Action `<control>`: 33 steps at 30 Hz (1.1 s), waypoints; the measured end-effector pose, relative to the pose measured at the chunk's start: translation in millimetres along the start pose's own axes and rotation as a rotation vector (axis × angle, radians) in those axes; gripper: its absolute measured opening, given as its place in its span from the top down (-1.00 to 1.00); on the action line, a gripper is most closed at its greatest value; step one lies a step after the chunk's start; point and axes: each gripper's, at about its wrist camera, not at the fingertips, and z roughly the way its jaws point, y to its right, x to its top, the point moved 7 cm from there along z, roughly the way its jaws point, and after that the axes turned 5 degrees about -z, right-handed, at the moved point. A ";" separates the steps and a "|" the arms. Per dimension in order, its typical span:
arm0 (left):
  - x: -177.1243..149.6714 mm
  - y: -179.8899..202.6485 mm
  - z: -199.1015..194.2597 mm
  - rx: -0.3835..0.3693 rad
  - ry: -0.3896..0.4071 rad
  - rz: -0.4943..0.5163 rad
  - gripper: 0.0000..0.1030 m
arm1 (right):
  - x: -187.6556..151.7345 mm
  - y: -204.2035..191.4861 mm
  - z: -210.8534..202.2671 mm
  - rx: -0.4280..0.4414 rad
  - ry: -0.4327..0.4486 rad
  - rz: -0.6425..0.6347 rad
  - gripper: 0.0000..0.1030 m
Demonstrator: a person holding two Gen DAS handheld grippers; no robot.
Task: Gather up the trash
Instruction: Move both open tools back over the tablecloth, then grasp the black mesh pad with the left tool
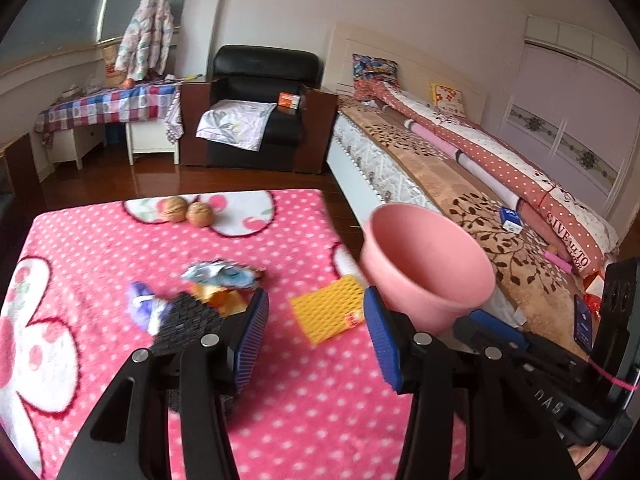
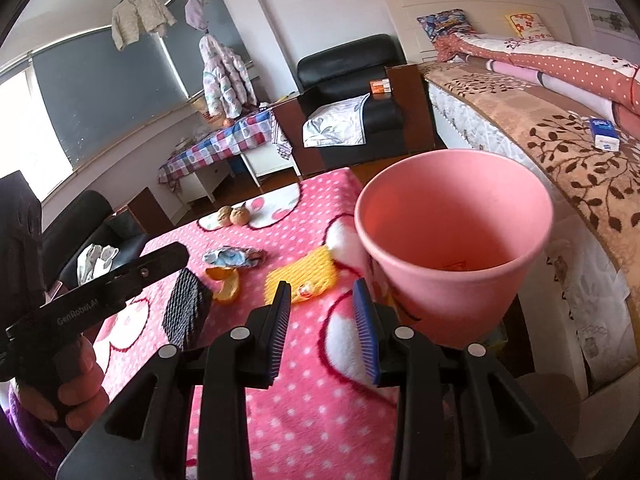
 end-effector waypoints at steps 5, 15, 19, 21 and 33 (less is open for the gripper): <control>-7.9 -34.6 -11.4 0.038 -0.001 -0.024 0.02 | -3.2 -10.8 2.5 0.007 -0.008 -0.019 0.36; -32.1 -109.8 -18.5 0.148 -0.035 -0.112 0.01 | -10.9 -21.0 16.6 0.023 -0.052 -0.041 0.36; -39.4 -123.5 -11.9 0.167 -0.056 -0.133 0.01 | -15.4 -25.6 25.6 0.031 -0.077 -0.052 0.36; -42.4 -126.4 -6.9 0.172 -0.067 -0.133 0.01 | -17.6 -26.6 29.0 0.034 -0.087 -0.053 0.36; -42.4 -131.1 40.7 0.135 -0.159 -0.087 0.01 | -25.3 -30.8 47.7 0.038 -0.147 -0.061 0.36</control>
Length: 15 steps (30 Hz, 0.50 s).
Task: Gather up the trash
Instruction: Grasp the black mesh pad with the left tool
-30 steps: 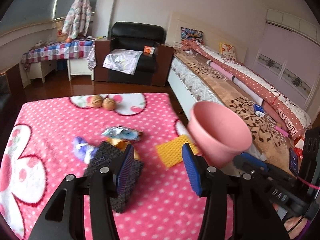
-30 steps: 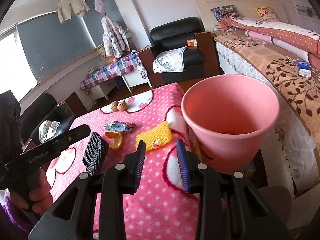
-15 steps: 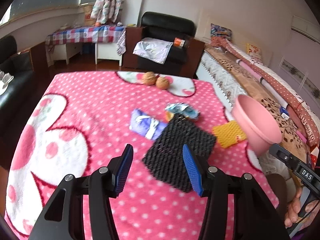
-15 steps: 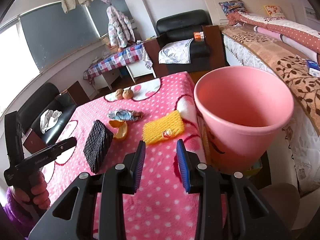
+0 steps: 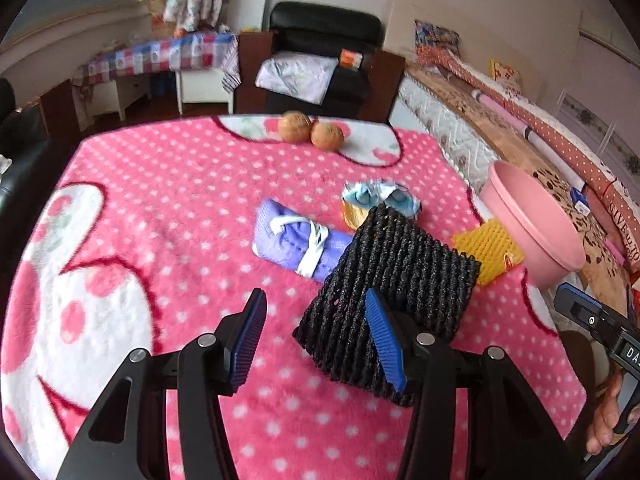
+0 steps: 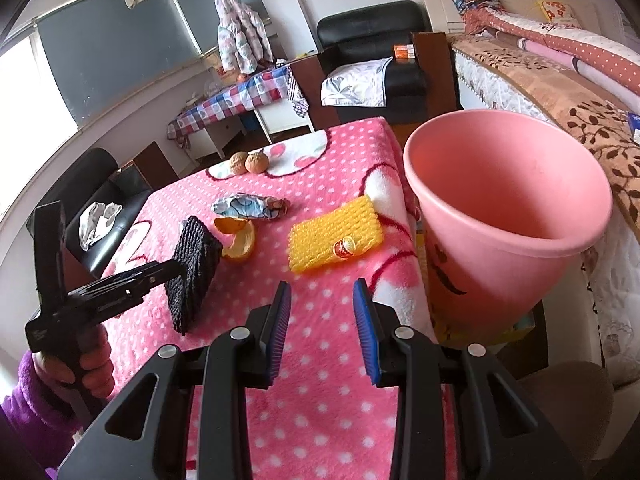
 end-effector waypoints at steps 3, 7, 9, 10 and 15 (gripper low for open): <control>-1.5 1.6 6.8 -0.042 -0.034 -0.012 0.02 | -1.5 -1.4 4.6 -0.002 -0.016 -0.002 0.36; -3.4 10.2 8.1 -0.089 -0.043 0.002 0.34 | -1.7 -2.8 9.9 -0.002 -0.031 0.001 0.36; -4.9 15.3 8.5 -0.103 -0.046 0.022 0.52 | -2.1 -4.2 11.9 -0.001 -0.037 0.004 0.36; -6.0 15.8 8.8 -0.107 -0.047 0.028 0.67 | -2.4 -4.6 13.0 -0.002 -0.040 0.006 0.36; -7.2 17.0 1.7 -0.122 -0.026 0.045 0.84 | -2.7 -5.0 17.3 -0.008 -0.053 0.017 0.36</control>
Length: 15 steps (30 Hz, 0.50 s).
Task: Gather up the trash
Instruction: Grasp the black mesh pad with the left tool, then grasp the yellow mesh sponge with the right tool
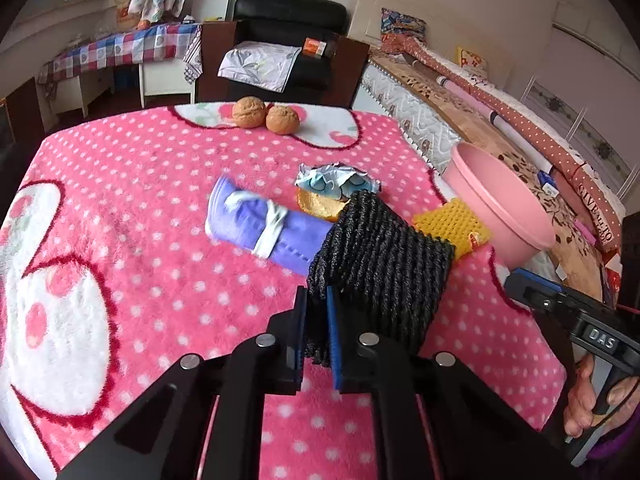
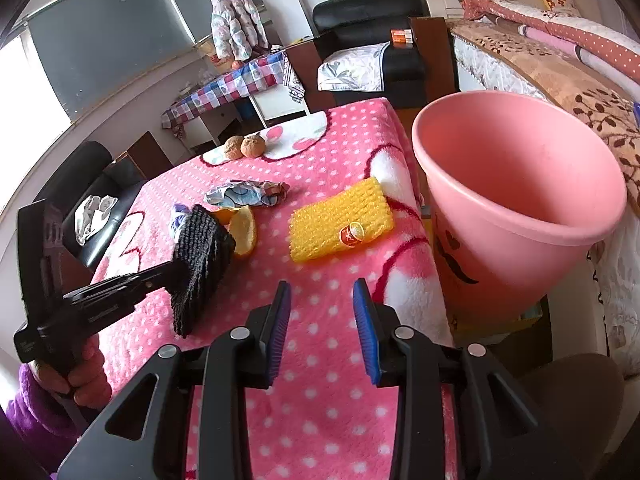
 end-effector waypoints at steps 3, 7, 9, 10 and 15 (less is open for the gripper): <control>1.2 -4.7 -12.0 -0.016 0.025 -0.030 0.85 | 1.8 1.7 3.5 -0.001 -0.005 0.019 0.36; 3.5 -12.5 -28.5 -0.025 0.061 -0.068 0.85 | 8.8 5.2 12.3 0.017 -0.018 0.065 0.36; 4.1 -17.1 -37.2 -0.029 0.081 -0.086 0.85 | 11.6 6.2 17.9 0.034 -0.028 0.096 0.36; 3.7 -19.5 -41.0 -0.031 0.088 -0.093 0.85 | 12.9 6.9 22.7 0.045 -0.040 0.121 0.36; 1.6 -29.0 -54.8 -0.038 0.110 -0.120 0.85 | 15.1 13.0 44.1 0.076 -0.096 0.248 0.36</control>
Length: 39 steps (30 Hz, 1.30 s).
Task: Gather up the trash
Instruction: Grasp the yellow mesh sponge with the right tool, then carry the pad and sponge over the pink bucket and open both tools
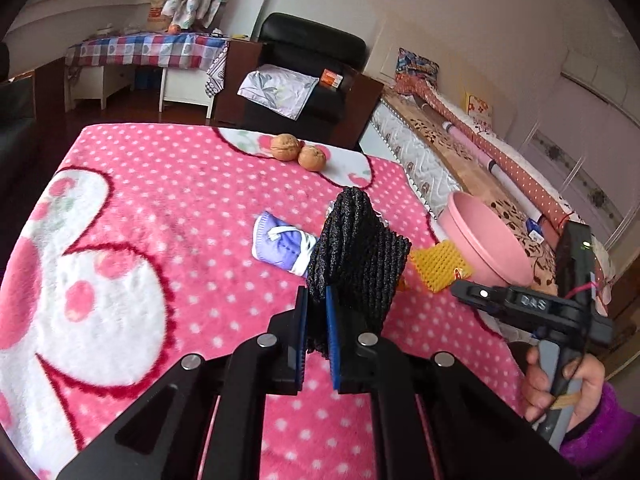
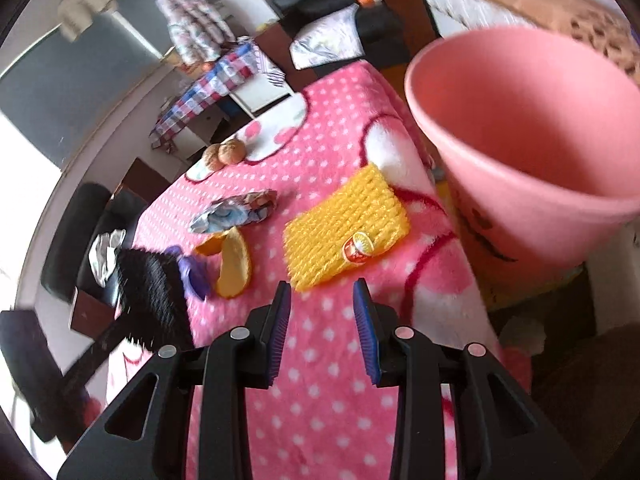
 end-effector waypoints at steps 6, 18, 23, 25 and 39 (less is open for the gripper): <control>-2.2 -7.5 -6.0 -0.010 0.005 -0.025 0.85 | 13.1 6.5 11.0 -0.054 0.022 0.060 0.36; -5.3 -11.6 -3.2 -0.020 -0.007 -0.048 0.85 | 30.1 -1.4 22.3 -0.135 0.062 -0.013 0.76; -2.7 -13.7 -3.3 -0.016 -0.002 -0.057 0.85 | 32.8 -12.1 12.2 -0.117 0.097 -0.068 0.79; -1.0 -13.4 -4.9 -0.014 0.004 -0.061 0.85 | 32.8 -18.7 5.1 -0.096 0.114 -0.096 0.79; 11.5 4.6 -22.6 -0.004 0.051 -0.055 0.85 | 20.5 -45.8 -47.2 -0.018 0.198 -0.232 0.79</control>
